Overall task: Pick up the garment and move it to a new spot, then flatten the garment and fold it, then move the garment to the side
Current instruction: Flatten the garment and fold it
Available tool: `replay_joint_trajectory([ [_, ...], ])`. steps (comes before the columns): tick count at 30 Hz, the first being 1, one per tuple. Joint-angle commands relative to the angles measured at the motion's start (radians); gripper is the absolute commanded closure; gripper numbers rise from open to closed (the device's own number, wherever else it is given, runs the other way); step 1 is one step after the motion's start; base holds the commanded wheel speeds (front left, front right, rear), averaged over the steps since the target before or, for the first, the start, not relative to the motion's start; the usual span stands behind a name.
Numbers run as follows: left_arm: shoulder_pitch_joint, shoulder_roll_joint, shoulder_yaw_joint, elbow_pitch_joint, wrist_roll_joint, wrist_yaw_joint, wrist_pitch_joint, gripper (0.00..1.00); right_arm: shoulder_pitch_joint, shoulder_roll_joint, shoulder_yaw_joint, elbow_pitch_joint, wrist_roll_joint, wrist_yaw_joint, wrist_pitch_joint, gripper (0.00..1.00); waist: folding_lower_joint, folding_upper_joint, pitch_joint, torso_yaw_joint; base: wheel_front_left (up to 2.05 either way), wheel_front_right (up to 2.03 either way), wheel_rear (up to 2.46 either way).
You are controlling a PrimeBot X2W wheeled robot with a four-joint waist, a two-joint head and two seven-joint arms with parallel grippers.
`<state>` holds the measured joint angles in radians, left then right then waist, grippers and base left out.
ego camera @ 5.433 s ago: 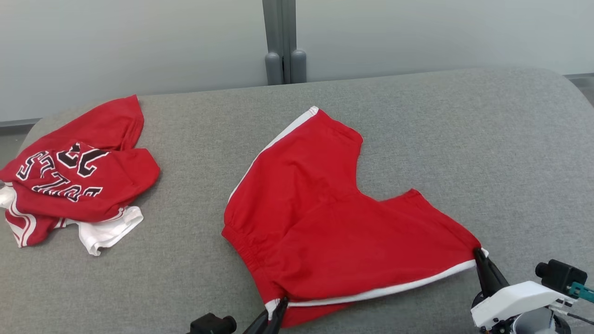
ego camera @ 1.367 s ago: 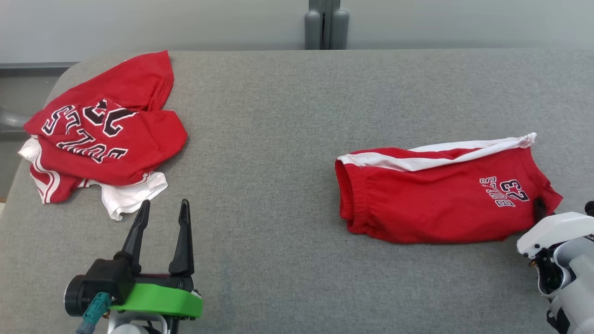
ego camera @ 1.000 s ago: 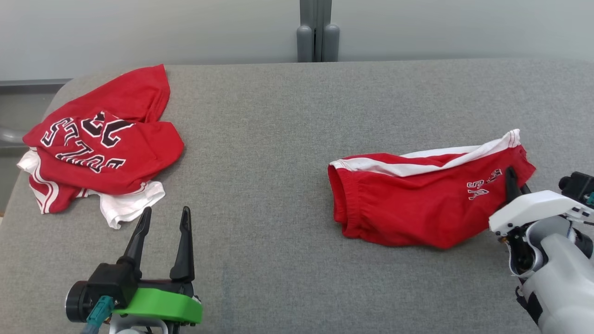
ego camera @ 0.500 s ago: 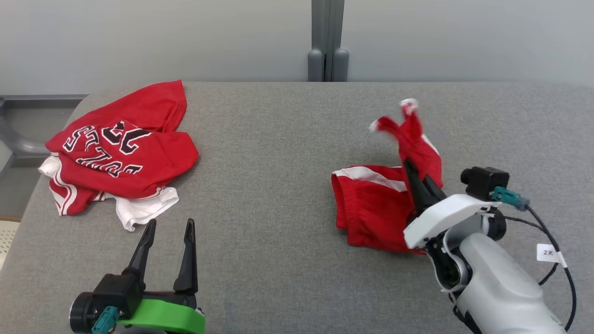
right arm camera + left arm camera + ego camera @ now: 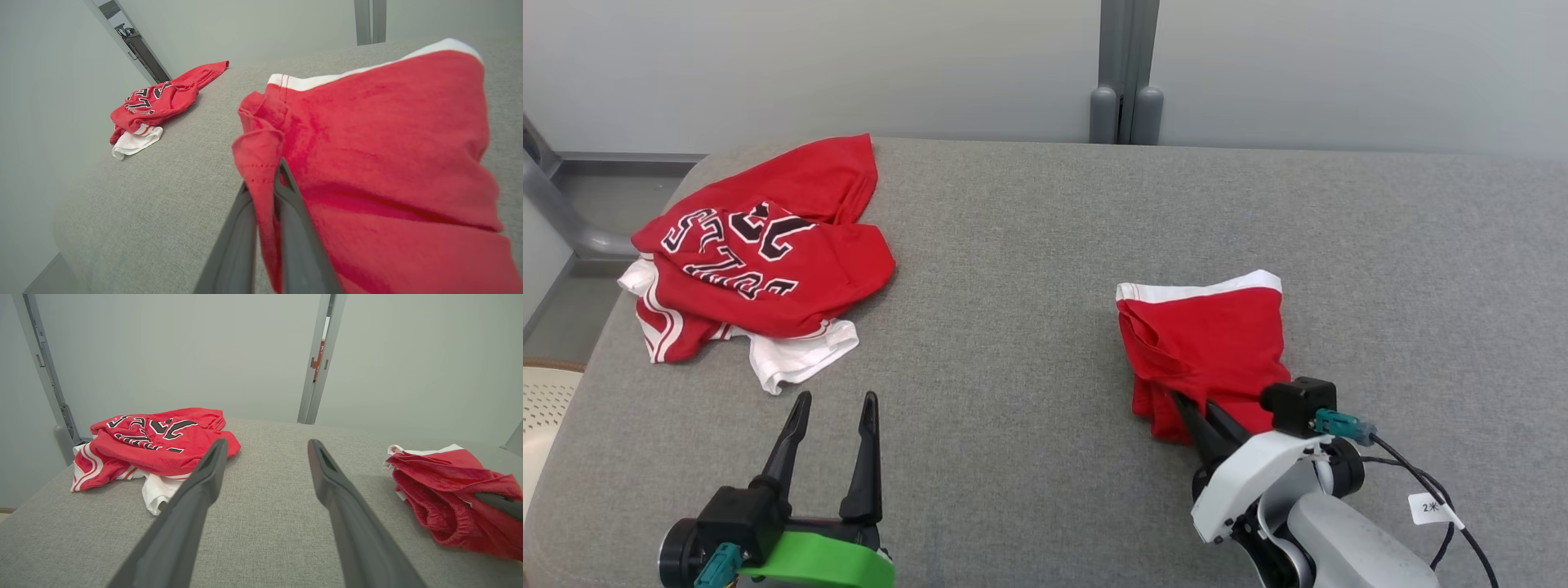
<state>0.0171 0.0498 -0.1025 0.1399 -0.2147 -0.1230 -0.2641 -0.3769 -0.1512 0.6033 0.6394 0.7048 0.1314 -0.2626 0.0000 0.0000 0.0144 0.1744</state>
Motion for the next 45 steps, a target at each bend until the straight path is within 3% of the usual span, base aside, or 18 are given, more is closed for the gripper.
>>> replay_joint_trajectory([
  [1, 0.017, 0.001, 0.000, 0.003, -0.004, 0.004, 0.000, 0.00, 0.005, -0.009, -0.001, -0.007, 0.002, -0.001, -0.003, 0.00, 0.0000, 0.0000, 0.001, 0.000, 0.00, 0.00, 0.00],
  [13, 0.020, 0.001, 0.007, 0.001, 0.001, 0.007, 0.000, 0.00, 0.043, -0.052, -0.177, -0.198, -0.118, -0.001, -0.003, 0.00, 0.0000, 0.0000, -0.011, -0.011, 0.00, 0.00, 0.00],
  [20, 0.014, 0.001, 0.001, -0.004, 0.007, 0.006, 0.000, 0.00, 0.073, -0.064, -0.316, -0.177, -0.192, -0.001, -0.003, 0.00, 0.0000, 0.0000, 0.000, 0.003, 0.00, 0.00, 0.00],
  [21, 0.010, 0.001, 0.001, -0.004, 0.008, 0.006, 0.000, 0.00, 0.073, -0.064, -0.333, -0.164, -0.202, -0.001, -0.003, 0.32, 0.0000, 0.0000, 0.004, 0.006, 0.00, 0.00, 0.00],
  [22, 0.007, 0.001, 0.000, -0.004, 0.009, 0.006, 0.000, 0.00, 0.070, -0.065, -0.342, -0.152, -0.211, -0.001, -0.003, 0.93, 0.0000, 0.0000, 0.008, 0.008, 0.00, 0.00, 0.00],
  [23, 0.003, 0.001, 0.000, -0.004, 0.009, 0.005, 0.000, 0.00, 0.064, -0.067, -0.347, -0.136, -0.224, -0.001, -0.003, 1.00, 0.0000, 0.0000, 0.013, 0.011, 0.00, 0.00, 0.00],
  [36, -0.038, 0.001, -0.028, 0.006, -0.007, 0.001, 0.000, 0.00, 0.009, -0.049, -0.263, 0.042, -0.340, -0.001, -0.003, 1.00, 0.0000, 0.0000, 0.053, 0.037, 0.00, 0.00, 0.00],
  [45, -0.041, 0.001, -0.043, 0.009, -0.016, 0.005, 0.000, 0.00, 0.071, -0.006, -0.114, -0.007, -0.330, -0.001, -0.003, 1.00, 0.0000, 0.0000, 0.060, 0.053, 0.00, 0.00, 0.00],
])
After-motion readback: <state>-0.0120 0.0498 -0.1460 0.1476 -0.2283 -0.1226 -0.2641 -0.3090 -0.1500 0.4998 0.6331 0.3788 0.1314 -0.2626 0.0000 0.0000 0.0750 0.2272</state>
